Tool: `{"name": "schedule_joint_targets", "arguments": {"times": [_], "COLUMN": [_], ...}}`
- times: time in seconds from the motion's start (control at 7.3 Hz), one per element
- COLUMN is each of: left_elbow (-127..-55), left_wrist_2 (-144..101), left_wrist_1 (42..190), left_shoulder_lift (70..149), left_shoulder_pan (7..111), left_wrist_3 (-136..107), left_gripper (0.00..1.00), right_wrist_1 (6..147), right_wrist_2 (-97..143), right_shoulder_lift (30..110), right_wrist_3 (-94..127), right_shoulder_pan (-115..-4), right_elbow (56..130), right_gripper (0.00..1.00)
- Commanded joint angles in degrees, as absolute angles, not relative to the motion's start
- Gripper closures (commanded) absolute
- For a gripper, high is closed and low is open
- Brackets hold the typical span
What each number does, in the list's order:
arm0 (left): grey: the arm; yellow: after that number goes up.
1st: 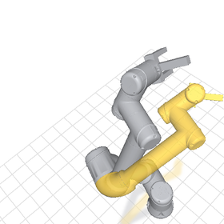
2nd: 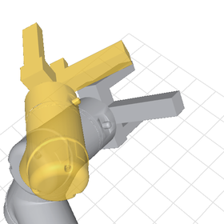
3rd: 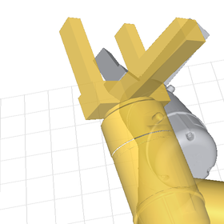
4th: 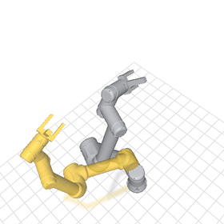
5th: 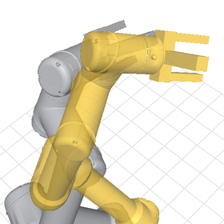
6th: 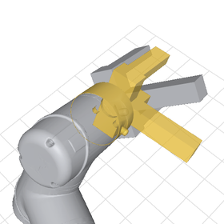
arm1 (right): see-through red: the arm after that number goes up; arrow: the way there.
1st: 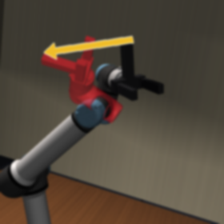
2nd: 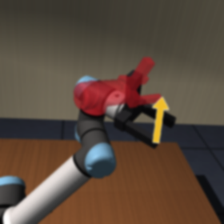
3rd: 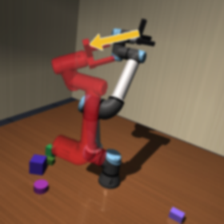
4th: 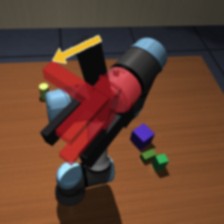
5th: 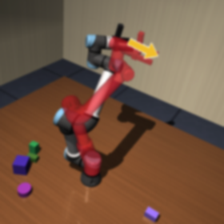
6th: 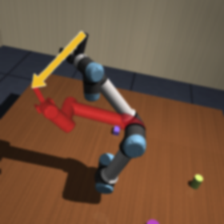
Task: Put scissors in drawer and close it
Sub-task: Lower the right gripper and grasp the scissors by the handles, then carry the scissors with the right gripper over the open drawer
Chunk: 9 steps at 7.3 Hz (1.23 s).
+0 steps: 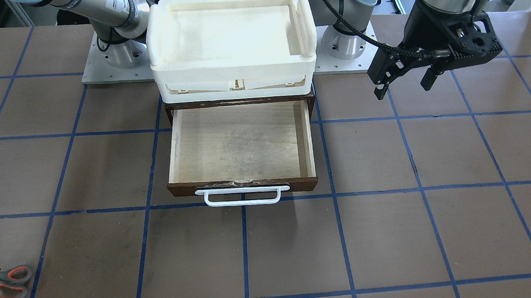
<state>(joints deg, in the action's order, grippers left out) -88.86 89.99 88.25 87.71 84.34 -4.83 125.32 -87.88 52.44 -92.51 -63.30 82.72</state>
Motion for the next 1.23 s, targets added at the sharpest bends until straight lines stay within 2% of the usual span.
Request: {"name": "schedule_joint_targets", "arguments": {"times": [0.0, 0.68, 1.1], "left_elbow": [-88.9, -88.9, -88.9], "left_wrist_2": [90.0, 89.9, 89.9], "left_wrist_1": [88.3, 88.3, 88.3], "left_shoulder_lift": [87.7, 87.6, 87.6], "left_shoulder_pan": [84.4, 84.4, 84.4], "left_wrist_3": [-4.8, -4.7, -4.7], "left_gripper": [0.0, 0.0, 0.0], "right_wrist_1": [124.1, 111.7, 113.8], "right_wrist_2": [-87.5, -87.3, -87.3], "right_shoulder_lift": [56.8, 70.7, 71.4], "right_wrist_3": [-92.5, -85.0, -78.3], "right_shoulder_pan": [-68.1, -84.4, -97.4], "right_elbow": [83.2, 83.5, 83.4], "right_gripper": [1.0, 1.0, 1.0]}}
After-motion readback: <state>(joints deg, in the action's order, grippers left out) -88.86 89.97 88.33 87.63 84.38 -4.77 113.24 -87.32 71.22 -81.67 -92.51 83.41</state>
